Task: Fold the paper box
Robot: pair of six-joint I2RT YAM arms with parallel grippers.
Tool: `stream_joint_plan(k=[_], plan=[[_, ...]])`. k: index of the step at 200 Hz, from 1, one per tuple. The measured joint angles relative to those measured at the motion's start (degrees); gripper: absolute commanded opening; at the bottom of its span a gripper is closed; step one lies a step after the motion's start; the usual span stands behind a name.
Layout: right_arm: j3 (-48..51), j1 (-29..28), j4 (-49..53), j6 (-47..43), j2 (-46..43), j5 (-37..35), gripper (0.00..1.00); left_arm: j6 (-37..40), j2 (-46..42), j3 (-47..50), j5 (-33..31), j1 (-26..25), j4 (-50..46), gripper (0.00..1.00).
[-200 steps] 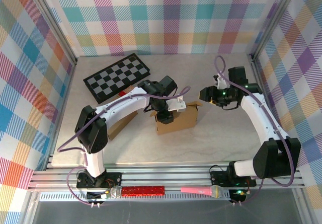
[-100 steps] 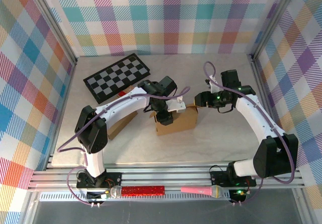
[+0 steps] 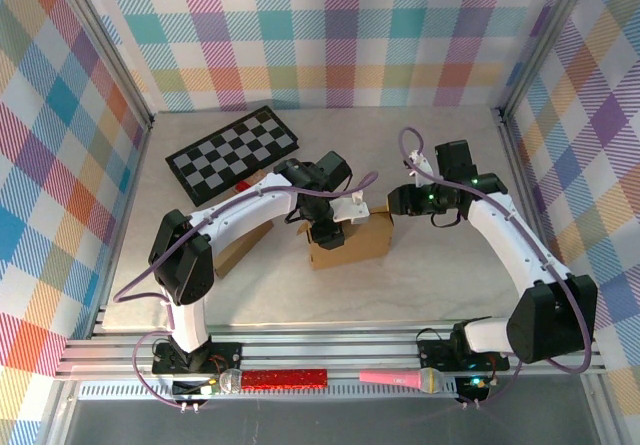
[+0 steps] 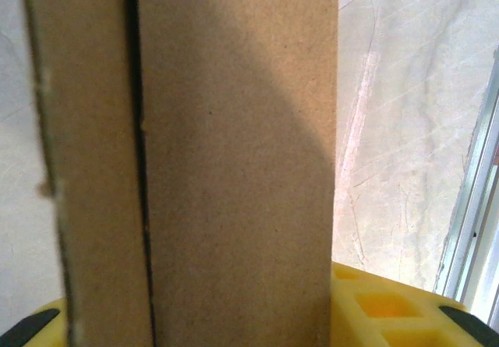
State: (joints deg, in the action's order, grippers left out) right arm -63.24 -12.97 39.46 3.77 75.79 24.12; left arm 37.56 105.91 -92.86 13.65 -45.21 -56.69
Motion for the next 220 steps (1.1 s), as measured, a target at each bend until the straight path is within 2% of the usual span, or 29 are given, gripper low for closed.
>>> stream_joint_plan(k=[45, 82, 113, 220], plan=[[0.6, -0.2, 0.3, 0.0, -1.0, -0.1, 0.33, 0.0, 0.0, 0.0, 0.0, 0.0, 0.0, 0.43], [2.2, -0.2, 1.4, 0.2, -2.6, -0.5, 0.41, 0.0, 0.0, -0.1, 0.2, 0.0, -0.2, 0.43], [2.8, -0.2, 2.0, 0.5, -3.1, -0.5, 0.42, 0.0, 0.0, -0.1, 0.3, 0.0, -0.3, 0.43], [1.0, -0.7, 3.1, 0.4, -0.9, -2.1, 0.22, 0.0, 0.0, -0.1, 0.3, 0.0, -0.3, 0.43]])
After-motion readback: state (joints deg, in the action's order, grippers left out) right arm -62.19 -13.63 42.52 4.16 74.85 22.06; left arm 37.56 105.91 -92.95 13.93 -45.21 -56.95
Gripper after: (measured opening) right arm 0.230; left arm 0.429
